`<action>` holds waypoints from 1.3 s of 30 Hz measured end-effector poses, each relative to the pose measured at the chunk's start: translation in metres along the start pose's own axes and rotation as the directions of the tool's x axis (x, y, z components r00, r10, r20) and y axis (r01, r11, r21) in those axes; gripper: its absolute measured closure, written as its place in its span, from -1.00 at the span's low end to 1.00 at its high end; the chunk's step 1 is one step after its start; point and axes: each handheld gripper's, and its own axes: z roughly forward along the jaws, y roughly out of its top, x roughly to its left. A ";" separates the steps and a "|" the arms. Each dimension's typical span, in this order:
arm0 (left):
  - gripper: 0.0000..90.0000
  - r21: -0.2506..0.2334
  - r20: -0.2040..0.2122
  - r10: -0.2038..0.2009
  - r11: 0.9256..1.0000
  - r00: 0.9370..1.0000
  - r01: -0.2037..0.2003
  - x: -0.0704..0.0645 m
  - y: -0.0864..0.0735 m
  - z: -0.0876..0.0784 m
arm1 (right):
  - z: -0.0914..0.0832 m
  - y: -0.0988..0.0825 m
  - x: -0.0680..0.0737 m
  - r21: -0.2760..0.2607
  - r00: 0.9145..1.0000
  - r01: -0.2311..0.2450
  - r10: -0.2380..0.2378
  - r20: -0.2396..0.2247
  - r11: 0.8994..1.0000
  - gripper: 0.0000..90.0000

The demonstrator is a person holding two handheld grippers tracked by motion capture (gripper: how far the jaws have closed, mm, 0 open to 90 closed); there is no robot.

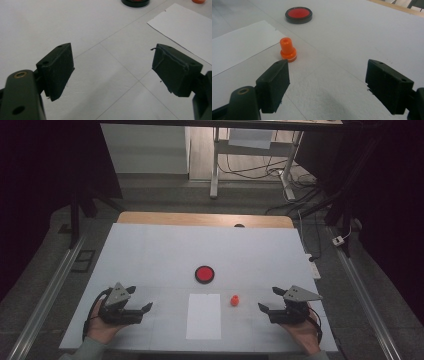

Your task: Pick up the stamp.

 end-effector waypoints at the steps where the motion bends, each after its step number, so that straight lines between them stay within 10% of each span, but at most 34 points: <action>1: -0.61 -0.001 0.001 -0.001 1.000 1.000 0.001 0.000 0.000 0.000 | 0.000 0.000 0.000 0.002 1.000 -0.001 0.001 0.002 1.000 -0.57; 39: -0.61 0.009 0.018 -0.008 1.000 1.000 0.008 -0.001 -0.002 0.003 | 0.036 0.036 0.027 0.022 0.994 0.021 -0.019 -0.108 1.000 -0.50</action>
